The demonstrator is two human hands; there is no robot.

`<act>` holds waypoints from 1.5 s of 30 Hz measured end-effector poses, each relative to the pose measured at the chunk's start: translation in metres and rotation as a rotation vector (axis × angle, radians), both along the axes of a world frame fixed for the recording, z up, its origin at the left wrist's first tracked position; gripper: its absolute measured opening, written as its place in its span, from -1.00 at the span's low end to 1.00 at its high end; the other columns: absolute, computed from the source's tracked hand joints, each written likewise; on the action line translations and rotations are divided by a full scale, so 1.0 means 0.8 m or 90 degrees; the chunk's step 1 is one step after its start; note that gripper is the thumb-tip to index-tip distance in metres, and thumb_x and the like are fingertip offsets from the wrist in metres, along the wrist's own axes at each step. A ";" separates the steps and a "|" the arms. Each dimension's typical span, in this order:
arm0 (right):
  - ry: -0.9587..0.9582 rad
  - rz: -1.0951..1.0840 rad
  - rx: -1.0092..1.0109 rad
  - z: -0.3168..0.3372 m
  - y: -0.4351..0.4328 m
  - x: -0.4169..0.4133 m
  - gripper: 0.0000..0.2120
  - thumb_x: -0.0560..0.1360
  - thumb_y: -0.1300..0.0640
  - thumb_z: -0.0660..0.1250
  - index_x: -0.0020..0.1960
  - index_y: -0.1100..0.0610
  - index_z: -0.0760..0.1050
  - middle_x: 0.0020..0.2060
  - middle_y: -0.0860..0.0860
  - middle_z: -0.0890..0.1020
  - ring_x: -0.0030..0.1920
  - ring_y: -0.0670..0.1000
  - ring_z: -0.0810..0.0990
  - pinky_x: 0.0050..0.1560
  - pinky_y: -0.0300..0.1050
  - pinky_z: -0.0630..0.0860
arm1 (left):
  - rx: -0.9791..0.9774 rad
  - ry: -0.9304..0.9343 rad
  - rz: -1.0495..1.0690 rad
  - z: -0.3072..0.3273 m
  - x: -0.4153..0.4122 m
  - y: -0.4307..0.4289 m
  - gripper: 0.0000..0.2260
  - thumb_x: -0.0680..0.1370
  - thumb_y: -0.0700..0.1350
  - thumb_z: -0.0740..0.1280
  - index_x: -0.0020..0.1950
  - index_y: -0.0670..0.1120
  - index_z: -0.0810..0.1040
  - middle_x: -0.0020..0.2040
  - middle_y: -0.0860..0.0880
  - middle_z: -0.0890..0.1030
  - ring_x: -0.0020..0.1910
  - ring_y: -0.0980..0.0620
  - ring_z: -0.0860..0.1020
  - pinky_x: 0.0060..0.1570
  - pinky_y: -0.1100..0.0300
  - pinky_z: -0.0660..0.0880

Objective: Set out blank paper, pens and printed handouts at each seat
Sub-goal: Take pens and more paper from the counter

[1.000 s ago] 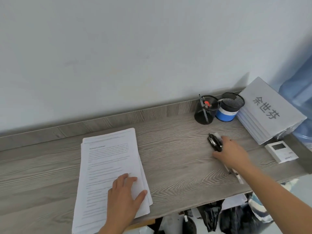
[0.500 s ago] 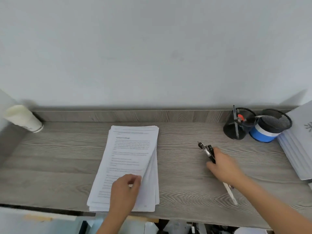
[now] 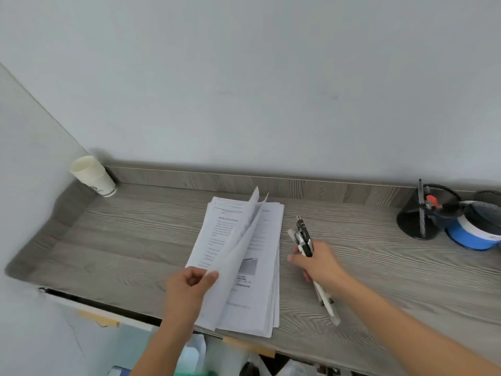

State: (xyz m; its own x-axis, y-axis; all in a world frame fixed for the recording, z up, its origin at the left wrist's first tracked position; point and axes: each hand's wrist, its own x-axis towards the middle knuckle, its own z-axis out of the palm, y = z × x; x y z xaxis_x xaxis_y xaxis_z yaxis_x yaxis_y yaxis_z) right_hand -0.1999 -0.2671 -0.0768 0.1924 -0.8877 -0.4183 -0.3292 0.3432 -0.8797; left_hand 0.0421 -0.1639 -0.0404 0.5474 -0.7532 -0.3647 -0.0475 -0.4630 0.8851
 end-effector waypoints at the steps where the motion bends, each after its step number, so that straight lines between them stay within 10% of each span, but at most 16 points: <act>1: -0.010 -0.018 -0.007 0.003 -0.002 0.009 -0.84 0.45 0.18 0.47 -0.15 0.20 0.49 -0.46 0.04 0.49 -0.53 -0.01 0.40 -0.43 -0.13 0.36 | -0.001 0.007 -0.028 -0.004 -0.001 -0.001 -0.83 0.43 -0.22 0.49 -0.30 -0.23 0.56 -0.33 -0.14 0.63 -0.34 -0.03 0.53 -0.29 0.11 0.46; 6: -0.123 -0.131 0.046 0.016 -0.006 0.054 -0.76 0.47 0.07 0.46 -0.14 0.24 0.52 -0.19 0.23 0.69 -0.63 -0.05 0.34 -0.60 -0.20 0.29 | 0.027 0.027 -0.208 -0.020 -0.008 -0.007 -0.75 0.49 -0.12 0.44 -0.35 -0.12 0.48 -0.39 -0.06 0.45 -0.36 0.07 0.38 -0.33 0.31 0.32; 12: -0.036 -0.182 0.047 0.009 -0.003 0.072 -0.73 0.40 0.19 0.52 -0.24 0.20 0.41 -0.41 0.15 0.45 -0.56 0.00 0.35 -0.56 -0.20 0.30 | 0.035 0.047 -0.372 -0.024 0.024 -0.016 -0.75 0.57 0.01 0.31 -0.22 -0.10 0.60 -0.25 -0.11 0.60 -0.21 0.10 0.53 -0.11 0.20 0.46; 15: 0.031 -0.214 0.044 0.000 0.001 0.073 -0.73 0.42 0.35 0.44 -0.28 0.18 0.36 -0.44 0.09 0.45 -0.51 -0.01 0.36 -0.53 -0.20 0.33 | -0.022 -0.129 -0.336 -0.035 0.063 -0.028 -0.79 0.56 0.09 0.27 -0.01 0.01 0.62 0.01 0.05 0.63 0.08 0.11 0.56 0.07 0.20 0.44; 21: 0.050 -0.265 -0.002 0.007 0.015 0.075 -0.72 0.47 0.06 0.46 -0.18 0.22 0.45 -0.36 0.11 0.50 -0.47 0.01 0.44 -0.59 -0.29 0.36 | 0.116 -0.481 -0.516 -0.057 0.086 -0.034 -0.52 0.60 0.16 0.15 0.49 0.03 0.29 0.57 -0.07 0.12 0.54 -0.03 0.08 0.48 0.09 0.08; 31: 0.058 -0.191 0.068 0.026 0.017 0.073 -0.80 0.40 0.25 0.52 -0.21 0.17 0.48 -0.42 0.02 0.53 -0.50 -0.03 0.43 -0.51 -0.26 0.37 | 0.044 -0.186 -0.378 -0.042 0.080 -0.058 -0.56 0.56 -0.02 0.33 0.41 -0.09 0.38 0.38 -0.05 0.44 0.36 0.00 0.39 0.38 0.07 0.34; 36: 0.199 -0.244 0.060 0.003 0.019 0.057 -0.82 0.37 0.20 0.53 -0.21 0.18 0.52 -0.31 0.08 0.65 -0.33 0.10 0.63 -0.29 -0.02 0.58 | 0.053 -0.434 -0.490 -0.050 0.071 -0.052 -0.53 0.59 0.09 0.23 0.46 -0.04 0.32 0.49 0.02 0.31 0.47 0.02 0.20 0.43 0.17 0.15; 40: 0.362 -0.268 -0.036 0.006 0.021 0.025 -0.74 0.40 0.13 0.45 -0.35 0.14 0.39 -0.45 0.05 0.54 -0.37 0.14 0.55 -0.37 -0.09 0.36 | 0.100 -0.586 -0.577 -0.055 0.070 -0.048 -0.52 0.61 0.18 0.08 0.50 0.04 0.24 0.57 0.05 0.13 0.52 0.02 0.10 0.47 0.05 0.12; 45: 0.327 -0.318 -0.026 0.004 0.019 -0.015 -0.76 0.41 0.18 0.46 -0.30 0.25 0.45 -0.38 0.18 0.59 -0.35 0.15 0.55 -0.34 -0.06 0.40 | 0.098 -0.628 -0.633 -0.057 0.053 -0.046 -0.51 0.63 0.17 0.00 0.55 0.08 0.10 0.60 0.03 -0.02 0.57 -0.02 -0.04 0.50 0.02 0.01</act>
